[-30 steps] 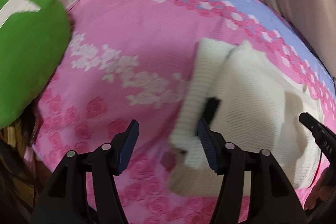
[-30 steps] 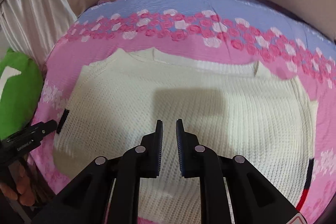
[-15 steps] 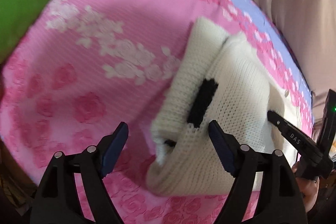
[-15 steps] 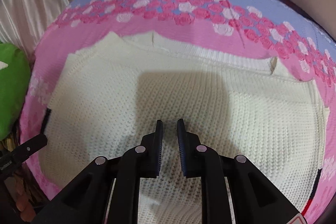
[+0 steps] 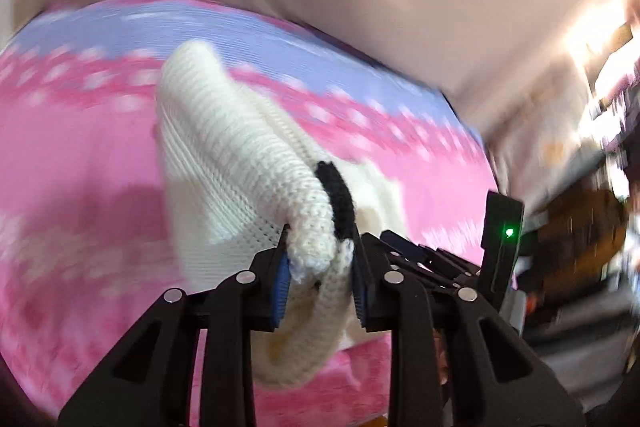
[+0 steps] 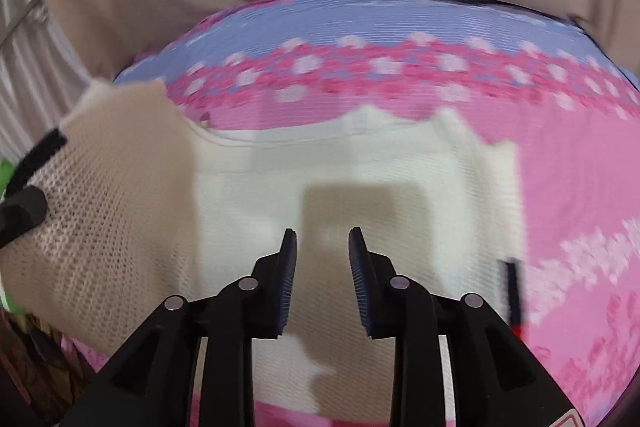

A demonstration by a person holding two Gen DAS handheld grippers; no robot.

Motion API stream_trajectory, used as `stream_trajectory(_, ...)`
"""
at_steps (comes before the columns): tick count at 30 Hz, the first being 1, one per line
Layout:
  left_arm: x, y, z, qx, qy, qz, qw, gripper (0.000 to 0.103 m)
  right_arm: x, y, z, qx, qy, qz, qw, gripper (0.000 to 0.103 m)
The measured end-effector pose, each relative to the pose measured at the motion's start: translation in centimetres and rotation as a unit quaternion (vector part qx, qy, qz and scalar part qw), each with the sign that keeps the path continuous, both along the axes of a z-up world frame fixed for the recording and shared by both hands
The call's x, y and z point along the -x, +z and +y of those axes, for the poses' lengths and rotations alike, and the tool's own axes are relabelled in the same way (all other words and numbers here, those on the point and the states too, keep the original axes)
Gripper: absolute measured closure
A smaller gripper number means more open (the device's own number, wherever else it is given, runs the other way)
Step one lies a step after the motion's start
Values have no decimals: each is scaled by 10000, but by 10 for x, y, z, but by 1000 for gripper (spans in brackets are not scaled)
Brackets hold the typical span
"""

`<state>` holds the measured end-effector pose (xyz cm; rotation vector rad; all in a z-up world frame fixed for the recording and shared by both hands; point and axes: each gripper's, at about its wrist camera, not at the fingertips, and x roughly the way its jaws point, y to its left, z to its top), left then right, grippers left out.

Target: Fold small clothes

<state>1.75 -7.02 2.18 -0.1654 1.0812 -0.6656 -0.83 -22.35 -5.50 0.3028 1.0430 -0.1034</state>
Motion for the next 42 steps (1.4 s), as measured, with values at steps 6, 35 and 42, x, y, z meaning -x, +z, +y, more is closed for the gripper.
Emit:
stream_trajectory(6, 30, -46, -87, -1286, -810, -243, 9881, 47, 51, -10, -67, -113, -819, 126, 9965, 65)
stream_trajectory(35, 19, -43, 73, -1626, 1191, -171, 9793, 27, -16, -16, 27, -1259, 389, 332, 9907, 82)
stream_trajectory(42, 20, -37, 42, -1678, 790, -350, 9820, 25, 33, 55, -20, -607, 60, -589, 9964, 84)
